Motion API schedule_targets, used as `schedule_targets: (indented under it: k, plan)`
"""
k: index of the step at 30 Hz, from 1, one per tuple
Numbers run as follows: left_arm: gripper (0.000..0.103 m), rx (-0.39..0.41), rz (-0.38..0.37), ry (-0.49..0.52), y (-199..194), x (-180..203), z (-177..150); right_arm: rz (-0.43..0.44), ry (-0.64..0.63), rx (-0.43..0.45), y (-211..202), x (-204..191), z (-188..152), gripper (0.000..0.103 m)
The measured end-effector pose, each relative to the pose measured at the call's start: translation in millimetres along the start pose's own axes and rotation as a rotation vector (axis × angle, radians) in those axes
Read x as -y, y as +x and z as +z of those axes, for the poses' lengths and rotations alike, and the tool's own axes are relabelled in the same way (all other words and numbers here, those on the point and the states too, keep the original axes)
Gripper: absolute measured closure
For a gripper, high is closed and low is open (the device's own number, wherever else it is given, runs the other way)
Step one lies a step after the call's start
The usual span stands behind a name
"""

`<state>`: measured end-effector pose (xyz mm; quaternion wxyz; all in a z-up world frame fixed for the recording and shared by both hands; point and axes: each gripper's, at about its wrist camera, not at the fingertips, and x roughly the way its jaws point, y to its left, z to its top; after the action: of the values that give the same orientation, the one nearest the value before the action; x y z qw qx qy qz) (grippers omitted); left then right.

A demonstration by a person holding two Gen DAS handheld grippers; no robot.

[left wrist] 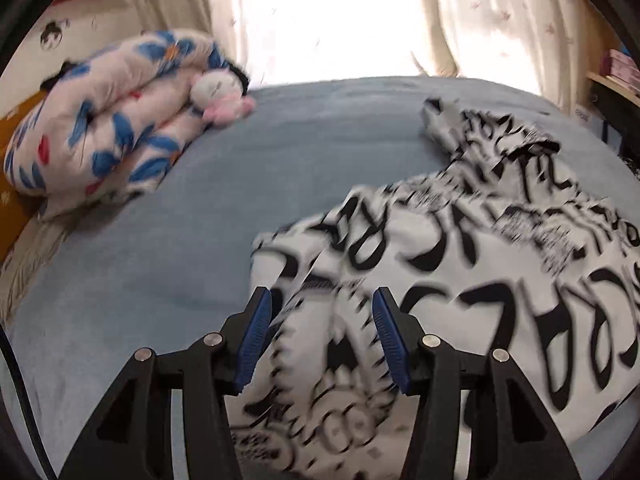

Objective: Fold large clothes

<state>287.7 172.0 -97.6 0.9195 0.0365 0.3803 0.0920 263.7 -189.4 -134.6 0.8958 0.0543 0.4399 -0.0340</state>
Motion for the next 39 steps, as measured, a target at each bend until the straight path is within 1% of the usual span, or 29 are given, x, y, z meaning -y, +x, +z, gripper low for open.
schedule_targets:
  k: [1, 4, 5, 6, 7, 8, 9, 10, 16, 18, 24, 27, 30, 33, 36, 39]
  plan:
    - [0.052, -0.023, 0.014, -0.007, 5, -7, -3, -0.019, 0.021, -0.022, 5, 9, -5, 0.063]
    - [0.052, -0.079, 0.075, 0.010, 20, -26, -21, -0.126, 0.078, -0.085, 21, 42, -19, 0.063]
    - [0.050, -0.104, 0.093, 0.022, 26, -31, -27, -0.166, 0.104, -0.101, 25, 57, -24, 0.063]
    - [0.046, -0.127, 0.088, 0.025, 32, -38, -34, -0.162, 0.129, -0.100, 26, 71, -28, 0.064]
    - [0.046, -0.132, 0.070, 0.021, 34, -42, -39, -0.128, 0.141, -0.094, 24, 80, -29, 0.070]
    - [0.045, -0.117, 0.050, 0.014, 33, -47, -43, -0.117, 0.145, -0.089, 21, 87, -31, 0.080]
    - [0.041, -0.105, 0.050, 0.012, 31, -49, -45, -0.137, 0.139, -0.089, 17, 90, -31, 0.084]
    - [0.041, -0.100, 0.059, 0.016, 31, -49, -46, -0.143, 0.137, -0.088, 14, 91, -31, 0.086]
    - [0.040, -0.109, 0.101, 0.055, 34, -40, -47, -0.166, 0.132, -0.113, 5, 91, -33, 0.085]
    - [0.039, -0.110, 0.111, 0.063, 34, -38, -47, -0.163, 0.139, -0.126, 5, 90, -35, 0.084]
    - [0.036, -0.121, 0.108, 0.055, 36, -39, -45, -0.144, 0.144, -0.153, 5, 90, -41, 0.082]
    - [0.033, -0.132, 0.093, 0.034, 37, -44, -44, -0.131, 0.159, -0.160, 6, 92, -41, 0.082]
    - [0.030, -0.153, 0.061, 0.003, 39, -52, -41, -0.127, 0.154, -0.167, 7, 91, -40, 0.080]
    - [0.030, -0.184, 0.021, -0.008, 39, -59, -38, -0.126, 0.132, -0.177, 7, 87, -38, 0.073]
    - [0.030, -0.197, 0.007, 0.028, 34, -59, -28, -0.133, 0.109, -0.200, 8, 83, -33, 0.070]
    - [0.030, -0.169, 0.000, 0.073, 24, -56, -9, -0.118, 0.104, -0.216, 8, 81, -24, 0.070]
